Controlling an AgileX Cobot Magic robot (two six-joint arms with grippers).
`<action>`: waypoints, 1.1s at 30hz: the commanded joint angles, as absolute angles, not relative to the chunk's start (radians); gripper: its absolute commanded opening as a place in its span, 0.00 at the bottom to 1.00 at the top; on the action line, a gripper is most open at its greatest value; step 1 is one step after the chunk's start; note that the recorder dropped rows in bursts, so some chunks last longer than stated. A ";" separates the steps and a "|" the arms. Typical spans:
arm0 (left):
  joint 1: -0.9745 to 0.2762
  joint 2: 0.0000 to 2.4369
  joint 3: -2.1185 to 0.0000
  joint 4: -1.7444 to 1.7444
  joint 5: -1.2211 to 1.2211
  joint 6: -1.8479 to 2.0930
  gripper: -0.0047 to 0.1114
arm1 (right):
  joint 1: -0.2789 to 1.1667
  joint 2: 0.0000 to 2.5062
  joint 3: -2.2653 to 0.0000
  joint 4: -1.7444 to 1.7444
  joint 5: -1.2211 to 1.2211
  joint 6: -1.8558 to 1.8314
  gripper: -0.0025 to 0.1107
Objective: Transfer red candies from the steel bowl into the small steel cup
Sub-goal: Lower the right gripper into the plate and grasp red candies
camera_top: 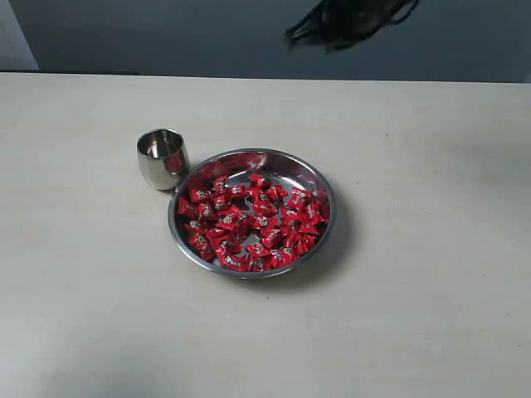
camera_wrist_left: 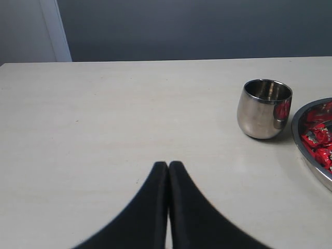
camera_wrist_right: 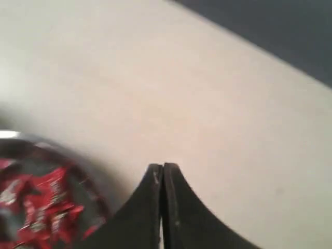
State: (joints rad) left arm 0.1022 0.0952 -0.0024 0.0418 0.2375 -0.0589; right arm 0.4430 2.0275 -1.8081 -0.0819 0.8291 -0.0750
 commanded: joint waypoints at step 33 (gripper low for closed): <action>0.097 0.086 0.000 0.043 0.233 -0.061 0.04 | 0.511 2.382 -1.922 0.276 0.997 -0.335 0.41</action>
State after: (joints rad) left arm 0.1022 0.0952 -0.0024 0.0418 0.2375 -0.0589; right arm 0.5097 2.3747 -1.9158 0.2876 1.0116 -0.3381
